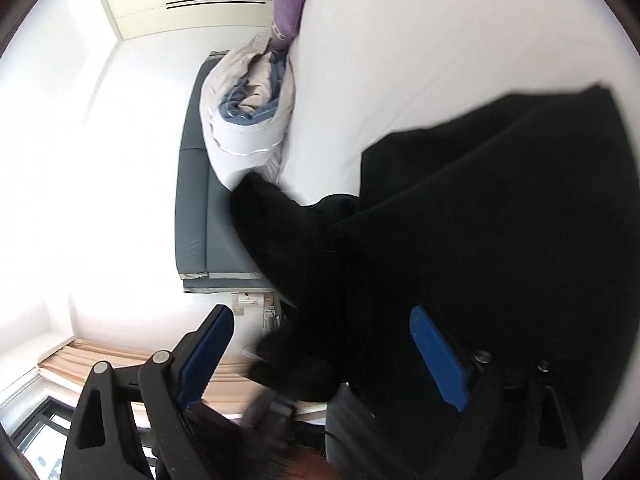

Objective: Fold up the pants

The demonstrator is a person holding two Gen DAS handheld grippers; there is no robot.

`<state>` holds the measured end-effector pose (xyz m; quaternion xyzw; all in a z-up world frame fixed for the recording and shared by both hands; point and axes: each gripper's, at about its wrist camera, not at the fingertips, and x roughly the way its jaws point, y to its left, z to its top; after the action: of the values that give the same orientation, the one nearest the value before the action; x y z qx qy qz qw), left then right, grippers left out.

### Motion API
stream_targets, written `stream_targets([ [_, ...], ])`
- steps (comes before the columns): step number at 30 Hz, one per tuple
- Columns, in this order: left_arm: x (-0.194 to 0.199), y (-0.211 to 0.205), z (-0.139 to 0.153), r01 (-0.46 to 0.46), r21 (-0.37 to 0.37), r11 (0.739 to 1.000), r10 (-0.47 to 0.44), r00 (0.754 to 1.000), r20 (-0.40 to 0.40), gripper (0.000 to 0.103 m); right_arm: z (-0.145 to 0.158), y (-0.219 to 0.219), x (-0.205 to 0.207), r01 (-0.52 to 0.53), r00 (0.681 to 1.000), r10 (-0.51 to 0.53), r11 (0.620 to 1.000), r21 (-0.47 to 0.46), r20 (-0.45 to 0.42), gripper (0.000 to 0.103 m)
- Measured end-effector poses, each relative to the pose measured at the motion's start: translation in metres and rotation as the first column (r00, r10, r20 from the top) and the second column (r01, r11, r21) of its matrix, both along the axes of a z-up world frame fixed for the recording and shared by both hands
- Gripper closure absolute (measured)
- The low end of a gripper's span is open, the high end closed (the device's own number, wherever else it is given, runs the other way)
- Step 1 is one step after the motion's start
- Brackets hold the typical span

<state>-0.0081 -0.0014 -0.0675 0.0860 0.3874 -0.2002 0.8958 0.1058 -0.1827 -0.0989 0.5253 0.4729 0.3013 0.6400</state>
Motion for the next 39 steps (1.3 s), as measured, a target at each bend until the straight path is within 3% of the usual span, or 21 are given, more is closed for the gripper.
stream_targets([
  [5, -0.026, -0.048, -0.011, 0.093, 0.147, 0.985, -0.1, 0.994, 0.041, 0.094, 0.005, -0.008, -0.008, -0.021, 0.999, 0.023, 0.997, -0.073, 0.023, 0.011],
  [8, -0.027, -0.057, -0.01, 0.104, 0.173, 0.979, -0.114, 0.992, 0.049, 0.094, -0.002, -0.006, -0.009, -0.021, 1.0, 0.022, 0.995, -0.102, 0.01, 0.013],
  [10, -0.027, -0.06, -0.01, 0.105, 0.189, 0.976, -0.117, 0.992, 0.056, 0.094, -0.003, -0.003, -0.006, -0.024, 1.0, 0.024, 0.99, -0.141, -0.003, 0.033],
  [11, -0.028, -0.061, -0.009, 0.106, 0.199, 0.974, -0.12, 0.991, 0.061, 0.094, -0.005, 0.001, -0.001, -0.036, 0.999, 0.034, 0.987, -0.155, -0.012, 0.038],
  [13, -0.038, -0.057, -0.011, 0.109, 0.208, 0.972, -0.126, 0.99, 0.068, 0.094, -0.009, 0.0, 0.001, -0.055, 0.998, 0.053, 0.98, -0.189, -0.018, 0.071],
  [16, -0.052, -0.063, -0.013, 0.125, 0.234, 0.964, -0.147, 0.986, 0.082, 0.094, -0.007, -0.003, -0.001, -0.051, 0.999, 0.052, 0.974, -0.221, 0.0, 0.082],
  [26, -0.065, -0.099, -0.006, 0.217, 0.238, 0.947, -0.246, 0.964, 0.099, 0.094, 0.005, -0.049, -0.034, 0.031, 0.996, -0.011, 0.971, -0.238, 0.085, 0.084],
  [32, -0.065, -0.122, -0.036, 0.236, 0.258, 0.937, -0.254, 0.966, 0.04, 0.094, -0.02, -0.065, -0.037, 0.04, 0.999, -0.029, 0.964, -0.264, 0.046, 0.084],
  [35, -0.062, -0.127, -0.058, 0.241, 0.304, 0.922, -0.256, 0.967, 0.009, 0.091, -0.04, -0.065, -0.032, 0.034, 0.999, -0.035, 0.966, -0.257, 0.001, 0.085],
  [39, -0.065, -0.122, -0.054, 0.239, 0.291, 0.927, -0.251, 0.968, 0.006, 0.088, -0.039, -0.07, -0.037, 0.04, 0.999, -0.039, 0.974, -0.221, 0.007, 0.074],
])
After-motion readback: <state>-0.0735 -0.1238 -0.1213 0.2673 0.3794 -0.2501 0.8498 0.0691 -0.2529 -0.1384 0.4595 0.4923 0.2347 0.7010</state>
